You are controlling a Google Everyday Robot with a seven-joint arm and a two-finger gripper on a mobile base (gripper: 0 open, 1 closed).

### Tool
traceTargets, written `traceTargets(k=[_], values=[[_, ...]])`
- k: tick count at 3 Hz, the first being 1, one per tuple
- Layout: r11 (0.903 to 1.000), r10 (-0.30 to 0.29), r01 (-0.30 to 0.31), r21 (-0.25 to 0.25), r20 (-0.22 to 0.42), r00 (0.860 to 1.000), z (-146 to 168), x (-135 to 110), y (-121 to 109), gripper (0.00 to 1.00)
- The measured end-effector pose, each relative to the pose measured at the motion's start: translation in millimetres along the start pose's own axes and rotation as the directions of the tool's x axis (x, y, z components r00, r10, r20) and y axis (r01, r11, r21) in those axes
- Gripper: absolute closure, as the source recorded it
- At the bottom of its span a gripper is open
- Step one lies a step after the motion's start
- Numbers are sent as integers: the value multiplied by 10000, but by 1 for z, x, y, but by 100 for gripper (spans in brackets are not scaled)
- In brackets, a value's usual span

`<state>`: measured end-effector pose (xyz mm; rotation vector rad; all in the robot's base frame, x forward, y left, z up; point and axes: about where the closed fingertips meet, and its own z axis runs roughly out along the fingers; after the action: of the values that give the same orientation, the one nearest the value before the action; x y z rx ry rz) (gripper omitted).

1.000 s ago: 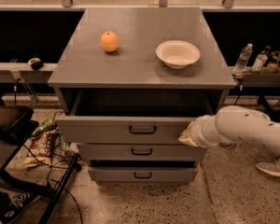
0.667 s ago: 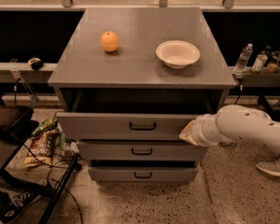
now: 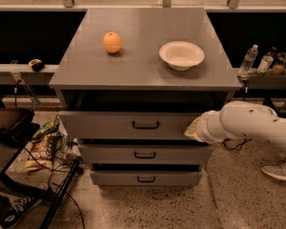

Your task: Close top drawer

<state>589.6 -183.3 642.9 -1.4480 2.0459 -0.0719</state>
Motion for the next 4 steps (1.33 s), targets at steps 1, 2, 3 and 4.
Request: traceTargets(k=[1,2,3,4], values=[[10000,0,0,0,0,10000,0,0,0,73],[10000,0,0,-1,0,10000,0,0,0,50],[10000,0,0,-1,0,10000,0,0,0,27],[10000,-1,1,-1,0,10000,0,0,0,4]])
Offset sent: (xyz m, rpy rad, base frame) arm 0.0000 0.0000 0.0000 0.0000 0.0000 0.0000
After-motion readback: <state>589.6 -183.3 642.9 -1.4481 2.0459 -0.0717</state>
